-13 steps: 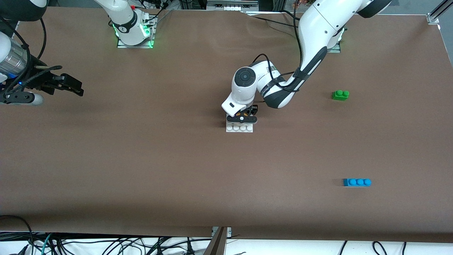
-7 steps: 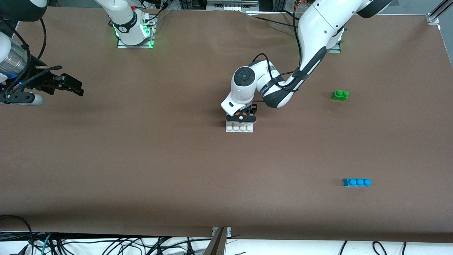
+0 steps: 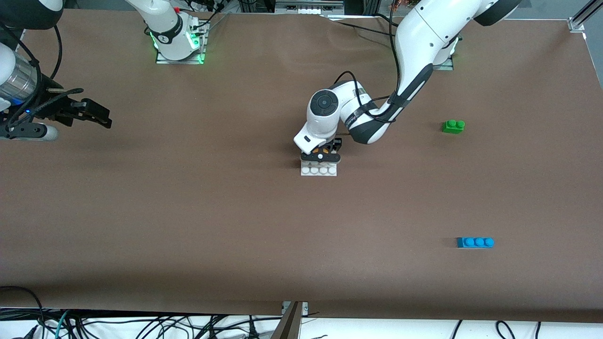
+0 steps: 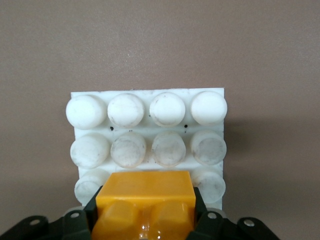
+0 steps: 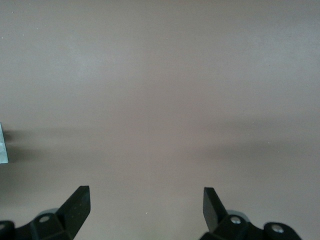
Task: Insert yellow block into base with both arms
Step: 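Open the left gripper and lift it away from the plate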
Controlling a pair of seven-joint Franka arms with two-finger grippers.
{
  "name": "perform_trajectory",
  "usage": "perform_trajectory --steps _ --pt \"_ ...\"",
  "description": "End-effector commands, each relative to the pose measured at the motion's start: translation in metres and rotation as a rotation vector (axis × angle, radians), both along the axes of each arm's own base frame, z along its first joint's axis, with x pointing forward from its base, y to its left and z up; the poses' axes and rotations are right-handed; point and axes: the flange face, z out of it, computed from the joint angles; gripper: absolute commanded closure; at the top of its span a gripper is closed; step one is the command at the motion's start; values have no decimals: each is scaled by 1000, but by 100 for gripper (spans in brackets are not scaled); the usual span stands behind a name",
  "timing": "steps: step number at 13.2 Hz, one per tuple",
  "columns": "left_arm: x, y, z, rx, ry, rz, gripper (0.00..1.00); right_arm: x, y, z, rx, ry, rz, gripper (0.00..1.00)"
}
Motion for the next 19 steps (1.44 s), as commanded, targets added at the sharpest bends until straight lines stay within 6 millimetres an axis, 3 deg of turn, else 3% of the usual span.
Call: perform_trajectory --steps 1,6,7,9,13,17,19 --pt "7 -2 4 -3 17 8 0 1 -1 5 -4 -6 -6 0" --pt "10 -1 38 0 12 32 0 1 -1 5 -4 -6 -8 0" --pt "6 -4 51 -2 28 38 0 1 -1 5 -4 -6 -8 0" --pt "9 5 103 7 25 75 0 1 -1 5 -4 -6 -8 0" --pt "36 68 211 60 -40 105 0 1 -1 5 -4 -6 -8 0" --pt "84 158 305 126 -19 87 0 1 -2 5 -4 -4 -9 0" --pt "112 210 339 112 -34 130 0 1 -1 5 -4 -4 -8 0"
